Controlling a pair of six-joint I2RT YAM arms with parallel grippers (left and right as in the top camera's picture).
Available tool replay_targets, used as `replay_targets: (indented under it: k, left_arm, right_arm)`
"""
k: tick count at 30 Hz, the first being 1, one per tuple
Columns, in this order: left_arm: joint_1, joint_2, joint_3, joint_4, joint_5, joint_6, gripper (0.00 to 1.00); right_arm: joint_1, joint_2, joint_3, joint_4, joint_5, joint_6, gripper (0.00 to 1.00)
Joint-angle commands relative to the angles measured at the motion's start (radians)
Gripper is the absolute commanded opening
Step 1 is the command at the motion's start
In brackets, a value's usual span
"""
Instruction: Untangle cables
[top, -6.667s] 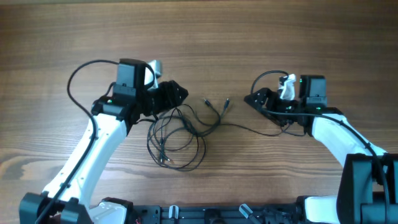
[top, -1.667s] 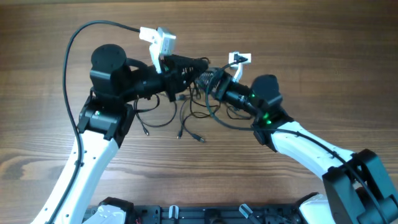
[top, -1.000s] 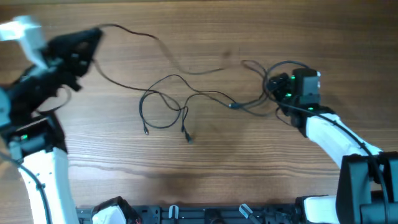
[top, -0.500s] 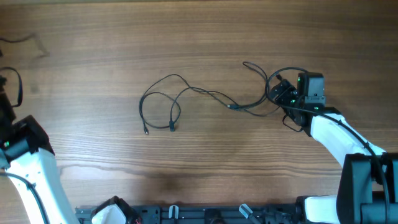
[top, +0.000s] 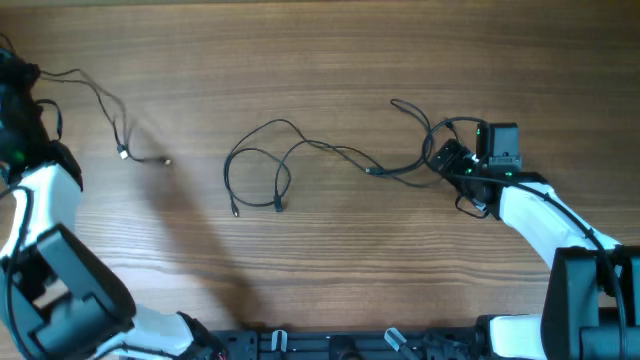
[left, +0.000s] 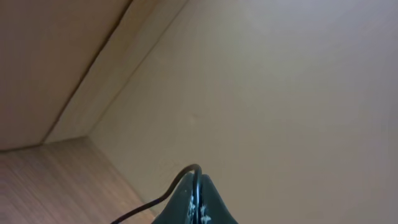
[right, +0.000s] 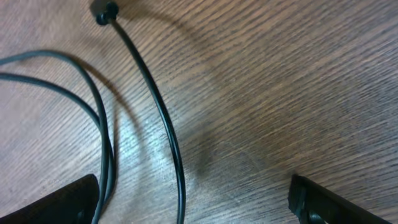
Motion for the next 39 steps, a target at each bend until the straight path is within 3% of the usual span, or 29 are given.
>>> replay_targets:
  k: [1,6,9,15,16,18,19,22,25,27,33,39]
  left_arm:
    - [0.006,0.048,0.138,0.000,-0.005,0.143,0.04]
    - [0.035,0.058,0.220,-0.086,-0.051,0.339,0.04]
    - [0.066,0.058,0.220,-0.149,-0.065,0.340,0.04]
    - [0.066,0.117,0.220,-0.494,0.004,0.303,0.04]
    - [0.061,0.127,0.220,-0.549,0.006,0.275,0.09]
    - [0.052,0.133,0.220,-0.642,0.006,0.233,0.76]
    - [0.051,0.133,0.220,-0.669,0.006,0.233,1.00]
    - [0.054,0.132,0.220,-0.742,-0.002,0.216,1.00]
    - [0.053,0.122,0.220,-0.812,0.011,0.058,1.00]
    - [0.044,0.098,0.220,-0.816,0.113,0.019,1.00]
    - [-0.056,-0.078,0.220,-0.794,0.447,0.024,1.00]
    - [-0.226,-0.232,0.220,-0.871,0.481,0.082,1.00]
  right_arm:
    - [0.000,0.009,0.002,-0.013,-0.020,-0.032,1.00]
    - [0.000,0.009,0.002,-0.020,-0.028,-0.029,1.00]
    - [0.000,0.009,0.002,-0.020,-0.052,-0.029,1.00]
    - [0.000,0.009,0.002,-0.020,-0.061,-0.029,1.00]
    - [0.000,0.009,0.002,-0.019,-0.061,-0.029,1.00]
    - [0.000,0.009,0.002,-0.019,-0.061,-0.029,1.00]
    - [0.000,0.009,0.002,-0.019,-0.061,-0.029,1.00]
    - [0.000,0.009,0.002,-0.019,-0.061,-0.029,1.00]
    - [0.000,0.009,0.002,-0.019,-0.061,-0.029,1.00]
    - [0.000,0.009,0.002,-0.019,-0.061,-0.029,1.00]
    - [0.000,0.009,0.002,-0.019,-0.061,-0.029,1.00]
    - [0.000,0.009,0.002,-0.019,-0.061,-0.029,1.00]
